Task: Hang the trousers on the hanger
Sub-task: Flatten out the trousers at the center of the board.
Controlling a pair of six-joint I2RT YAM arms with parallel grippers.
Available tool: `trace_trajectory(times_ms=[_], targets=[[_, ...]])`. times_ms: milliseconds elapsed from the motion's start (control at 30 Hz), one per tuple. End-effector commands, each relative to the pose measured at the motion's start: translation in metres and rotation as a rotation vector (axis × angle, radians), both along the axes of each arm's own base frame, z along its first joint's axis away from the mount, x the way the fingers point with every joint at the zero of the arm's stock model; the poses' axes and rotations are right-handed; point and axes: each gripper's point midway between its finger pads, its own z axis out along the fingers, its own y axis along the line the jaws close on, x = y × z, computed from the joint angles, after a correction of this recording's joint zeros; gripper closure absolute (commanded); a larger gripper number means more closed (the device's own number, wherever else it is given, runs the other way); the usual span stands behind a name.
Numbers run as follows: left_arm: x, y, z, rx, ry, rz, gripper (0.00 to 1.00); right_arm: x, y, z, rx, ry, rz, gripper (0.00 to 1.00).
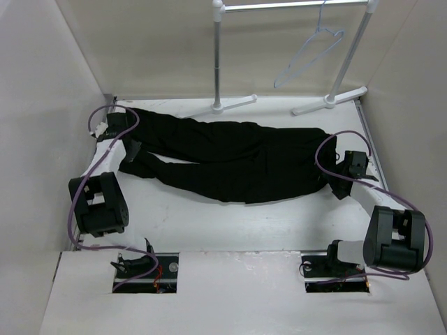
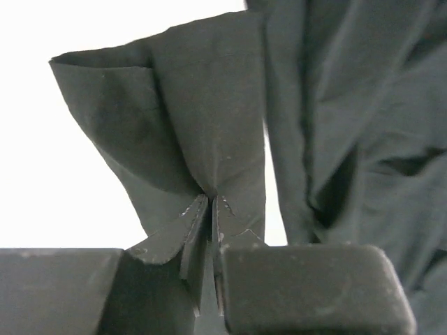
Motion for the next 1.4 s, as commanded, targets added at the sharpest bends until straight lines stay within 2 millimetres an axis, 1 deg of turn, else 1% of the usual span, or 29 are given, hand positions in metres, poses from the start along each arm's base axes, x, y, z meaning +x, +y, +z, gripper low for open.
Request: trace_trajectory(times_ms=[0, 33, 100, 133, 200, 300, 333, 400, 500, 567, 600, 667, 767, 900, 933, 967, 1033, 1100, 1200, 1267, 1300, 1367], targets=[[-0.008, 0.014, 0.026, 0.008, -0.071, 0.051, 0.93, 0.013, -0.002, 0.012, -0.007, -0.071, -0.005, 0.31], [-0.010, 0.017, 0.021, 0.000, -0.054, 0.056, 0.90, 0.013, -0.001, 0.012, -0.006, -0.073, -0.004, 0.29], [-0.012, 0.017, 0.008, -0.044, -0.018, 0.050, 0.81, 0.014, 0.000, 0.011, -0.003, -0.075, 0.000, 0.29], [-0.012, 0.017, 0.003, -0.064, -0.008, 0.048, 0.79, 0.014, 0.000, 0.013, -0.003, -0.078, 0.000, 0.29], [-0.010, 0.021, -0.003, -0.084, -0.005, 0.060, 0.79, 0.015, 0.000, 0.017, -0.004, -0.090, 0.001, 0.29], [-0.005, 0.026, -0.004, -0.087, -0.009, 0.069, 0.79, 0.014, 0.001, 0.019, -0.005, -0.095, 0.002, 0.29], [0.005, 0.028, -0.001, -0.094, -0.038, 0.059, 0.82, 0.011, 0.001, 0.017, -0.005, -0.092, 0.004, 0.30], [0.007, 0.028, 0.000, -0.101, -0.048, 0.056, 0.82, 0.010, 0.001, 0.016, -0.006, -0.088, 0.003, 0.30], [0.008, 0.026, 0.000, -0.103, -0.040, 0.054, 0.76, 0.006, 0.001, 0.015, -0.008, -0.083, 0.002, 0.28], [0.006, 0.026, -0.005, -0.107, -0.029, 0.059, 0.69, 0.008, -0.001, 0.015, -0.005, -0.084, -0.003, 0.26], [0.006, 0.026, -0.009, -0.111, -0.023, 0.063, 0.69, 0.008, -0.001, 0.014, -0.004, -0.081, -0.006, 0.25], [0.006, 0.025, -0.015, -0.127, -0.013, 0.064, 0.74, 0.012, -0.002, 0.015, -0.001, -0.085, -0.008, 0.25], [0.012, 0.027, -0.013, -0.125, -0.027, 0.066, 0.88, 0.015, -0.002, 0.014, 0.005, -0.082, -0.013, 0.28], [0.017, 0.030, -0.004, -0.116, -0.062, 0.066, 0.98, 0.016, -0.006, 0.010, 0.008, -0.071, -0.027, 0.28], [0.014, 0.032, -0.002, -0.113, -0.062, 0.076, 1.00, 0.016, -0.007, 0.010, 0.008, -0.072, -0.032, 0.28], [0.010, 0.035, 0.002, -0.111, -0.068, 0.095, 1.00, 0.017, -0.009, 0.010, 0.007, -0.075, -0.037, 0.28], [0.004, 0.036, 0.020, -0.104, -0.120, 0.125, 1.00, 0.018, -0.013, 0.011, 0.008, -0.079, -0.049, 0.31], [-0.005, 0.038, 0.044, -0.069, -0.170, 0.144, 1.00, 0.020, -0.017, 0.012, 0.010, -0.082, -0.065, 0.37], [-0.025, 0.034, 0.078, -0.026, -0.229, 0.154, 1.00, 0.020, -0.025, 0.012, 0.017, -0.080, -0.099, 0.47], [-0.042, 0.031, 0.093, -0.010, -0.251, 0.158, 1.00, 0.021, -0.028, 0.012, 0.021, -0.087, -0.116, 0.54], [-0.052, 0.028, 0.096, -0.007, -0.252, 0.161, 1.00, 0.024, -0.030, 0.013, 0.028, -0.094, -0.123, 0.61], [-0.078, 0.025, 0.095, -0.009, -0.228, 0.177, 1.00, 0.028, -0.029, 0.016, 0.043, -0.103, -0.131, 0.67]])
